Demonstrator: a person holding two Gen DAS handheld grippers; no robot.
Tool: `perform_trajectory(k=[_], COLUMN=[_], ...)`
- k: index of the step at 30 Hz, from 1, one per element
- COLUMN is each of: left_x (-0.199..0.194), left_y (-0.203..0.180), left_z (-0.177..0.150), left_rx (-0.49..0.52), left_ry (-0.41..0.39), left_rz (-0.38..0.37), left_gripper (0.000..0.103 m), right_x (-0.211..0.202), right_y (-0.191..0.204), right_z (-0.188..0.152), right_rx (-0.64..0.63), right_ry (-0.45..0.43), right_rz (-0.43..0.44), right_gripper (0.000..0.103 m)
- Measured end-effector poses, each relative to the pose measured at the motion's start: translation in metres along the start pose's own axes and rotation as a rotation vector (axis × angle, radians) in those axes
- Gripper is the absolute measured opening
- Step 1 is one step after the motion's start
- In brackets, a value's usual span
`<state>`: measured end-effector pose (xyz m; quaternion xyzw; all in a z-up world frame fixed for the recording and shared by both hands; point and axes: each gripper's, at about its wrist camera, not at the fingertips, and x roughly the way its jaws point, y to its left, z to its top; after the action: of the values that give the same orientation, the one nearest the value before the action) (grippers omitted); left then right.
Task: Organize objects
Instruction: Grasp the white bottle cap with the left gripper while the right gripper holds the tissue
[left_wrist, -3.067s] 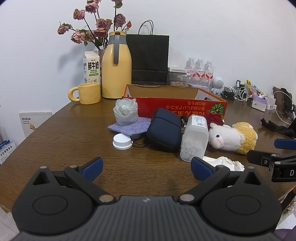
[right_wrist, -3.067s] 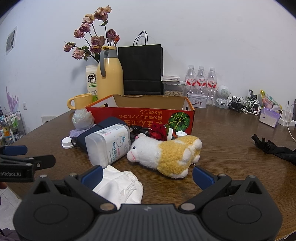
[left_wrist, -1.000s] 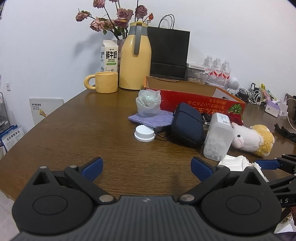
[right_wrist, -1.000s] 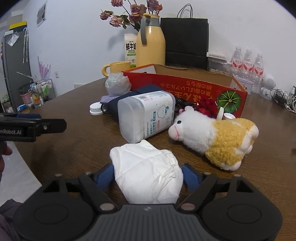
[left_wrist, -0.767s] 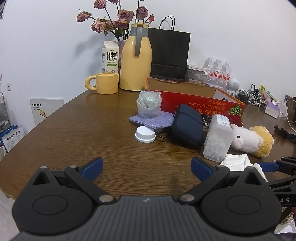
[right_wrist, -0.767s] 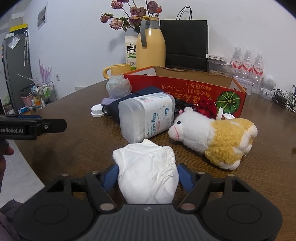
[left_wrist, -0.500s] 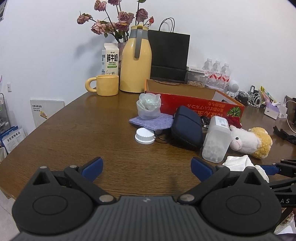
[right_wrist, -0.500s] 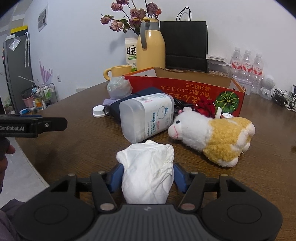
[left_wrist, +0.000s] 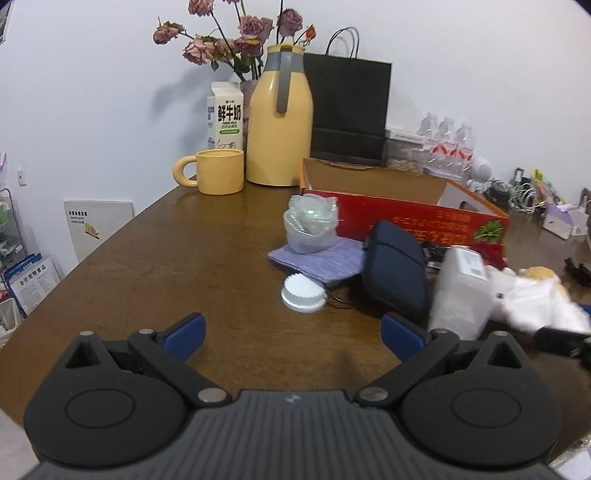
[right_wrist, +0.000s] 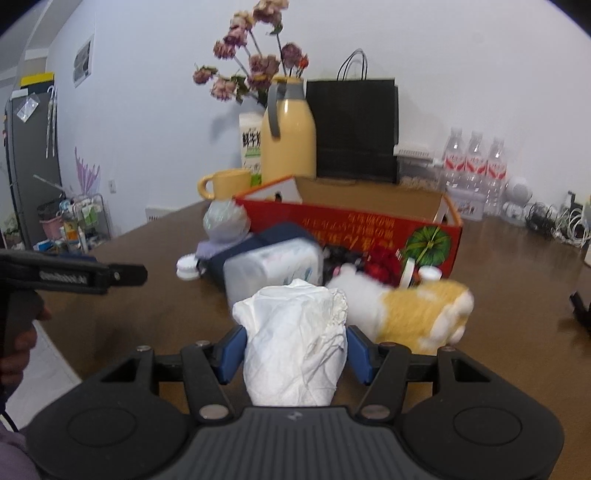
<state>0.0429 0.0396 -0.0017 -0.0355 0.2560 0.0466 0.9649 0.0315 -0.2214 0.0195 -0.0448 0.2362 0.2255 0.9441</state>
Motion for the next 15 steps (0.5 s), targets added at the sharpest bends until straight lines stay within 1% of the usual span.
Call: perform_trajectory(k=[4, 6, 7, 9, 13, 15], left_x=[0.026, 0.04, 0.046, 0.059, 0.079, 0.084], left_y=[0.0, 0.001, 0.001, 0.002, 0.002, 0.001], left_z=[0.01, 0.014, 0.016, 0.019, 0.022, 0.023], left_rx=[0.036, 0.044, 0.049, 0.063, 0.089, 0.097], left_ry=[0.037, 0.063, 0.074, 0.094, 0.142, 0.15], left_rz=[0.025, 0.049, 0.057, 0.067, 0.048, 0.032], left_gripper=[0.102, 0.093, 0.091, 0.08, 0.079, 0.079], right_x=[0.004, 0.007, 0.01, 0.014, 0.026, 0.032], right_y=[-0.009, -0.015, -0.018, -0.024, -0.033, -0.037], right_z=[0.015, 0.021, 0.024, 0.031, 0.039, 0.042], right_rx=[0.006, 0.01, 0.013, 0.017, 0.021, 0.021], right_ry=[-0.027, -0.037, -0.04, -0.047, -0.051, -0.049], right_rz=[-0.016, -0.026, -0.031, -0.04, -0.046, -0.047], right_gripper=[0.058, 0.058, 0.058, 0.058, 0.058, 0.058])
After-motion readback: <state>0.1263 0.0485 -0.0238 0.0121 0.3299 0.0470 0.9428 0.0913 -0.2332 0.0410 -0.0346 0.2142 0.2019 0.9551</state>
